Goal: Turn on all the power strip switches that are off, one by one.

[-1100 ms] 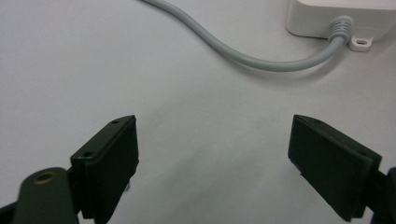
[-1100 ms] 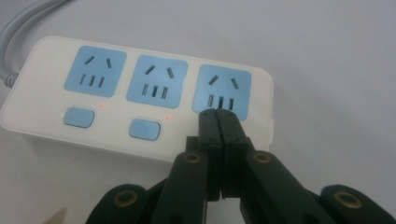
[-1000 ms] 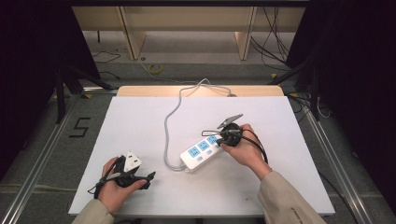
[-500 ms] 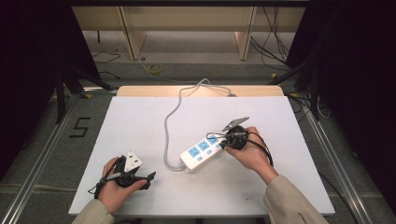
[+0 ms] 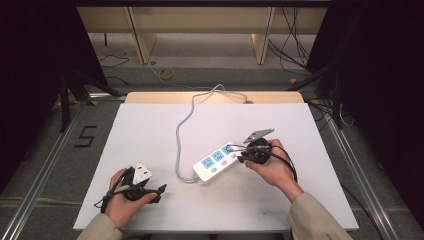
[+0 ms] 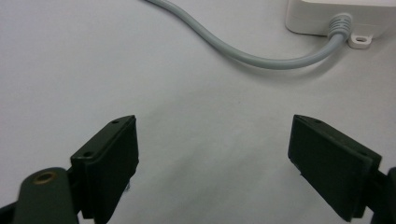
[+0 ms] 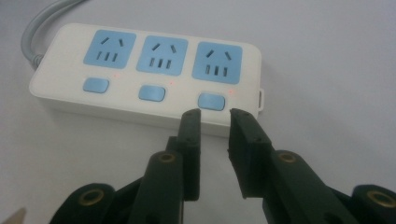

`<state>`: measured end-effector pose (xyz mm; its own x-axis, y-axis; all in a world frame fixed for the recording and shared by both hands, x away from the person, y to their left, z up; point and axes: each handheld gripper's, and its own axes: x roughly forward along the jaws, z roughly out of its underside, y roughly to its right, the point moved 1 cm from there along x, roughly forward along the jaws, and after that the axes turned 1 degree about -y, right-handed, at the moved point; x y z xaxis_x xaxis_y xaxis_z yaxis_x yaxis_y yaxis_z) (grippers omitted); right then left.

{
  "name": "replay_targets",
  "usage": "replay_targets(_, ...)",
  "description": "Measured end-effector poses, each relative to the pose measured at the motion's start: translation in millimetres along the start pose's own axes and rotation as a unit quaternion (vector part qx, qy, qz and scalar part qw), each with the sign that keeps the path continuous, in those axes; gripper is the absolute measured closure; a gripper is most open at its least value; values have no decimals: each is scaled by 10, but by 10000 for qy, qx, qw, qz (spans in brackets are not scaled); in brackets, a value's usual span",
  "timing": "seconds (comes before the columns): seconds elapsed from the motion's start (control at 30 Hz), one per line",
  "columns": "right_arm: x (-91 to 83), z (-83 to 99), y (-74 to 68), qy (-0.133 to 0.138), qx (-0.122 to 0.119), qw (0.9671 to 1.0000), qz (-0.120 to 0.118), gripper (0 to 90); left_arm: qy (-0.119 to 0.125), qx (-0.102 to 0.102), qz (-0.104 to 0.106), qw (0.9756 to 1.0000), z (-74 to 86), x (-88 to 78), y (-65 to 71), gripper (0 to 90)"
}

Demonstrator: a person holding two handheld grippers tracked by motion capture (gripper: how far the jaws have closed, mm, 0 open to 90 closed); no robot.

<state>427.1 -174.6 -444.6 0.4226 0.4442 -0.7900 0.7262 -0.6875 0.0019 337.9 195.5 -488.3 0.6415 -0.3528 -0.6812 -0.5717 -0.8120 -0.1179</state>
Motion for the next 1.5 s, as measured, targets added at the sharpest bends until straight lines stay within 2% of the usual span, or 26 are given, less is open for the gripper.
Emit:
replay_targets(0.43, -86, 141, -3, 99, 103, 9999, -93, 658, 15, -11, -1, 10000, 2, -1, 1, 159)
replay_targets(0.87, -180, 390, 22, 276, 235, 9993, -132, 587, -7, -5, -2, 10000, 3, 1, 1, 159)
replay_targets(1.13, -232, 555, 40, 404, 294, 9987, -105, 533, 9, -14, -17, 10000, 5, 0, -1, 158)
replay_targets(1.5, -307, 749, 34, 545, 416, 9976, -50, 514, 13, 12, -27, 10000, 7, 13, -10, 154)
